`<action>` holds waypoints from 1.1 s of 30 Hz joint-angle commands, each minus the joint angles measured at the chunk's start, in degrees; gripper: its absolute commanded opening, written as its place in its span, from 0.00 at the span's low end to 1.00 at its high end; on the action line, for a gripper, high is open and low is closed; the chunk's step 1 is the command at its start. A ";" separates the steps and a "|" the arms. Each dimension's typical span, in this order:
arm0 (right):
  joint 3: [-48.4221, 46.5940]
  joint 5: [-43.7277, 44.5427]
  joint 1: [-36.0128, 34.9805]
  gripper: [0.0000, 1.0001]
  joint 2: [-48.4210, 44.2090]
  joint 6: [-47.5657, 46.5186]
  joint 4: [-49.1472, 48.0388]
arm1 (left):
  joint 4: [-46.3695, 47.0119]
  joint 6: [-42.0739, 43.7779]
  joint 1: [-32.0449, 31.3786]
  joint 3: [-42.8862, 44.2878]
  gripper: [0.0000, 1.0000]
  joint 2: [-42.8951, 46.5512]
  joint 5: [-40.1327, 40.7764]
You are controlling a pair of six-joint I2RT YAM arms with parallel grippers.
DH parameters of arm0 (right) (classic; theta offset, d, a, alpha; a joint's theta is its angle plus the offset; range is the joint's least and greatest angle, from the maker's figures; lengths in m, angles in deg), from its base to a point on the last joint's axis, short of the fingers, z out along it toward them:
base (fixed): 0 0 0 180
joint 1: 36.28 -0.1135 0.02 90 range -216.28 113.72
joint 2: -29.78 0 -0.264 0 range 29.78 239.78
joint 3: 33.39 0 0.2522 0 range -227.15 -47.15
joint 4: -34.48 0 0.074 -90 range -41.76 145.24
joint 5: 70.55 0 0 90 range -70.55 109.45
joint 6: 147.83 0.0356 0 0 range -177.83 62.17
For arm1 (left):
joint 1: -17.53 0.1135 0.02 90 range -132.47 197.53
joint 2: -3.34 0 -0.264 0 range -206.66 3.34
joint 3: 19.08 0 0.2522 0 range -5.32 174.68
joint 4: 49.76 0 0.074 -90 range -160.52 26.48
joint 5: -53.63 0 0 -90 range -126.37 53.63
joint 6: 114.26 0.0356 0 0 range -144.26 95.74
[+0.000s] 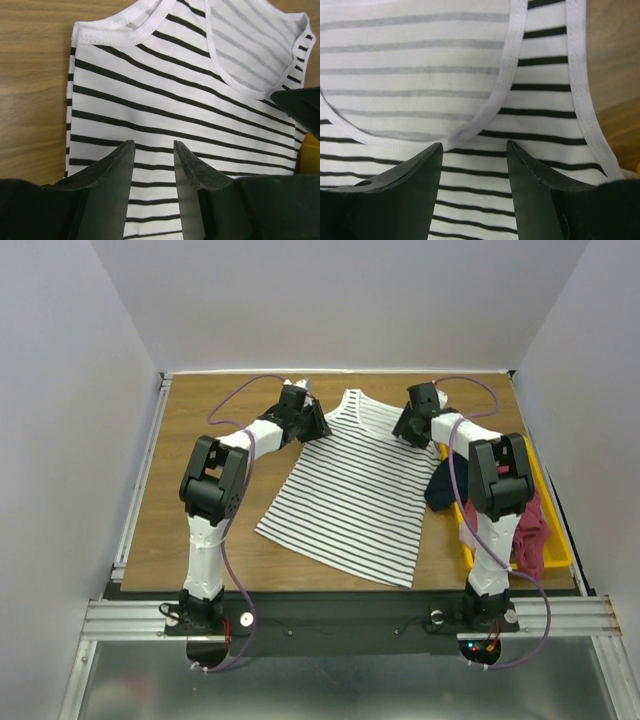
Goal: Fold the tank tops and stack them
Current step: Flatten the tank top out
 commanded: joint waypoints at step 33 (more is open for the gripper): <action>-43.23 -8.48 -9.08 0.81 18.01 -13.22 6.64 | 10.49 -10.92 13.18 -14.52 0.57 9.80 2.63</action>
